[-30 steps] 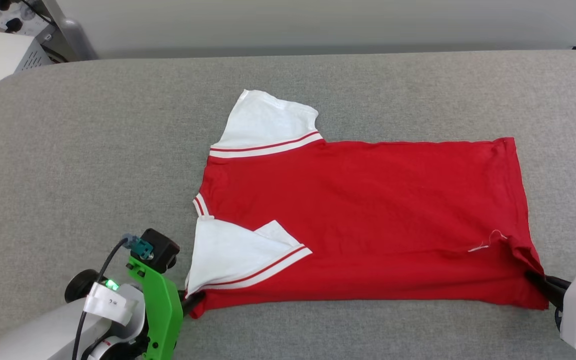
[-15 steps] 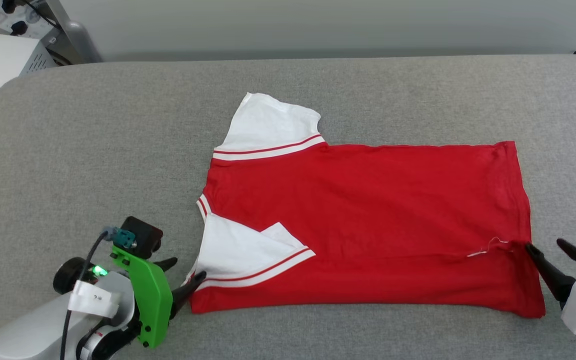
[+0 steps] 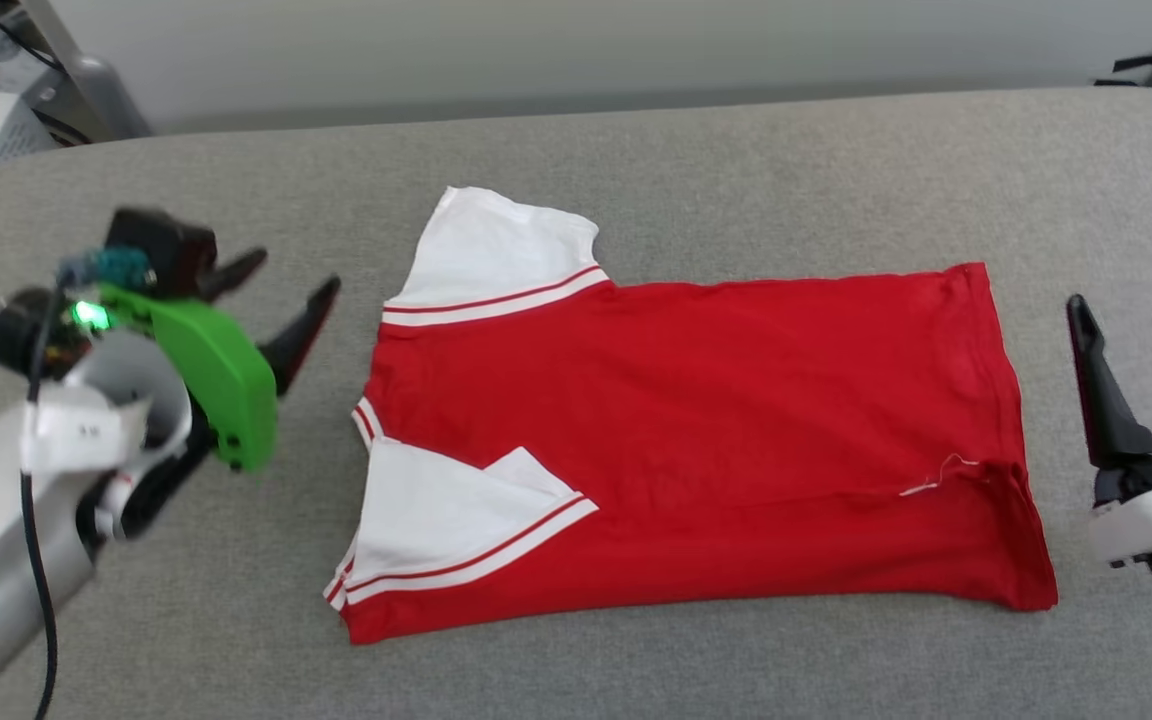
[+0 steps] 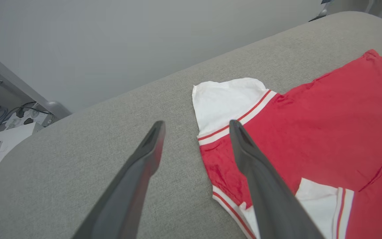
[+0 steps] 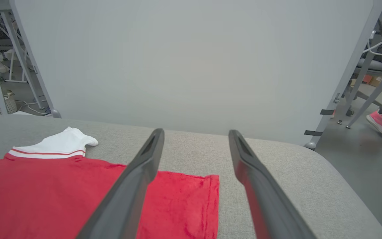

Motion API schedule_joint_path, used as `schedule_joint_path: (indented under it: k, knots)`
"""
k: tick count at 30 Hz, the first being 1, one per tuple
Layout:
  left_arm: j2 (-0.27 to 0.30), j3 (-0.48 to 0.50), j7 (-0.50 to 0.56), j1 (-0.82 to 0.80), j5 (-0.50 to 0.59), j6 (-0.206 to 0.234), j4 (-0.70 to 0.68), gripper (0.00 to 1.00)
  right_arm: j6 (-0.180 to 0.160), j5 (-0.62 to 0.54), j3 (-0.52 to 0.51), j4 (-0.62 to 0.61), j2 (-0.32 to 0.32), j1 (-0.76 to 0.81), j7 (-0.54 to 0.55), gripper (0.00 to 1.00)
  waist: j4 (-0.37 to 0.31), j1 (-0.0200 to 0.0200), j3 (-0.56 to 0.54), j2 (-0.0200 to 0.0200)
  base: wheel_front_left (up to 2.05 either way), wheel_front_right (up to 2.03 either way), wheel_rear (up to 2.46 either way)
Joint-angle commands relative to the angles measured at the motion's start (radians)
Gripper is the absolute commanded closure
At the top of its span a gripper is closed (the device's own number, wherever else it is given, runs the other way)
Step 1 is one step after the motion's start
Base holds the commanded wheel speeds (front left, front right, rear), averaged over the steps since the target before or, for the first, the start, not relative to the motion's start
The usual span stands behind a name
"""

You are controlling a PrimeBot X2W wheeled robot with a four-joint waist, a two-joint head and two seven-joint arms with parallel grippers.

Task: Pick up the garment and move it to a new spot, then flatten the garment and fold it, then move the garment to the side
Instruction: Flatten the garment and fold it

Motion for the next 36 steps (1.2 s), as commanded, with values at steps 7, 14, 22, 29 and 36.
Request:
schedule_joint_path:
  k: [7, 14, 22, 29, 36]
  knots:
    - [-0.065, 0.047, 0.105, -0.212, -0.012, -0.052, 0.144, 0.00, -0.001, -0.085, 0.004, -0.130, 0.098, -0.016, -0.002, 0.00, -0.096, 0.0000, 0.149, 0.0000, 0.00, 0.00, 0.00]
    - [-0.123, 0.006, 0.374, -0.412, -0.029, -0.142, 0.307, 0.00, -0.001, -0.091, 0.030, -0.168, 0.126, -0.058, -0.002, 0.00, -0.152, 0.0000, 0.273, 0.0000, 0.00, 0.00, 0.00]
    - [-0.196, -0.037, 0.638, -0.587, -0.057, -0.186, 0.429, 0.00, -0.001, -0.082, 0.065, -0.150, 0.132, -0.119, -0.023, 0.00, -0.191, 0.0000, 0.399, 0.0000, 0.00, 0.00, 0.00]
    - [-0.239, -0.082, 0.721, -0.658, -0.027, -0.199, 0.521, 0.00, -0.001, -0.070, 0.093, -0.119, 0.127, -0.164, -0.041, 0.00, -0.206, 0.0000, 0.457, 0.0000, 0.00, 0.00, 0.00]
    - [-0.241, -0.155, 0.782, -0.631, -0.003, -0.212, 0.560, 0.00, -0.001, -0.059, 0.109, -0.090, 0.118, -0.181, -0.057, 0.00, -0.203, 0.0000, 0.458, 0.0000, 0.00, 0.00, 0.00]
